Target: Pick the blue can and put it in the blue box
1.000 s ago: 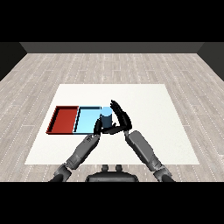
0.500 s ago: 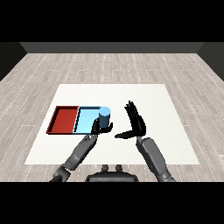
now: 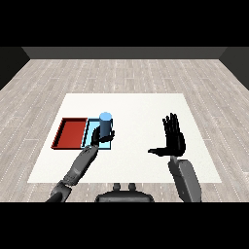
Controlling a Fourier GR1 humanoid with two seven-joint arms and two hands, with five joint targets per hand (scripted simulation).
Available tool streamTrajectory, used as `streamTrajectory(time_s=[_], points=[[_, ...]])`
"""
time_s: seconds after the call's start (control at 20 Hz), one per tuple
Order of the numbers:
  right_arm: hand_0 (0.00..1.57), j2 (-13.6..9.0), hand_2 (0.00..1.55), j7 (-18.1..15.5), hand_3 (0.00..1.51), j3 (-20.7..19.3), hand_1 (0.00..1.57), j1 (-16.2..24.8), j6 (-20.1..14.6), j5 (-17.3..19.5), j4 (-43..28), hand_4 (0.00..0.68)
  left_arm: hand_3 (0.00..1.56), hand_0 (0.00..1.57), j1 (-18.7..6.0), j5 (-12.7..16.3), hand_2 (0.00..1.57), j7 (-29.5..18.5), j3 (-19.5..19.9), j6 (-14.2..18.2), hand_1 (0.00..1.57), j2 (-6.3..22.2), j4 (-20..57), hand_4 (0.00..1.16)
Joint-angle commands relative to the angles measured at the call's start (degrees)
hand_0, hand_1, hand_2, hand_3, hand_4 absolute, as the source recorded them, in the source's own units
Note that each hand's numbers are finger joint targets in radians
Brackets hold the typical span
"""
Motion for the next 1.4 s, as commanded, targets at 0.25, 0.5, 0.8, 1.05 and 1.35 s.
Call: streamTrajectory(time_s=[0.25, 0.5, 0.8, 1.05, 1.35], points=[[0.00, 0.66, 0.00, -0.91, 0.00, -2.45, 0.00, 1.28, -1.73, 1.76, 0.55, 0.000, 1.50, 1.57, -6.75, 3.01, 1.57, 6.22, 10.41, -5.65, 1.57, 10.18, 15.71, 1.09], [0.00, 0.00, 0.00, -1.90, 0.00, -3.87, 0.00, 0.01, 0.67, 2.04, 6.03, 0.000, 1.49, 1.57, -14.29, -0.76, 1.57, 6.21, 10.89, -4.66, 1.57, 8.89, 30.94, 1.05], [0.00, 1.35, 0.00, -3.93, 0.00, -5.70, 0.00, 1.58, 2.76, -0.36, 9.59, 0.000, 1.38, 1.55, -17.34, -4.55, 1.48, 12.05, 9.33, -1.16, 1.55, 7.59, 40.29, 0.97], [0.00, 0.89, 0.00, -1.31, 0.00, -7.19, 0.00, -3.61, 1.79, -0.34, 13.06, 0.000, 1.00, 1.38, -19.71, -8.16, 1.30, 16.56, 6.61, -0.16, 1.38, 4.14, 45.98, 0.88], [0.00, -0.66, 0.00, -2.98, 0.00, -9.74, 0.00, -1.32, 6.31, -3.63, 12.45, 0.000, 0.00, 1.57, -16.66, -6.38, 1.43, 17.28, 8.87, -4.68, 1.57, 2.13, 47.71, 0.78]])
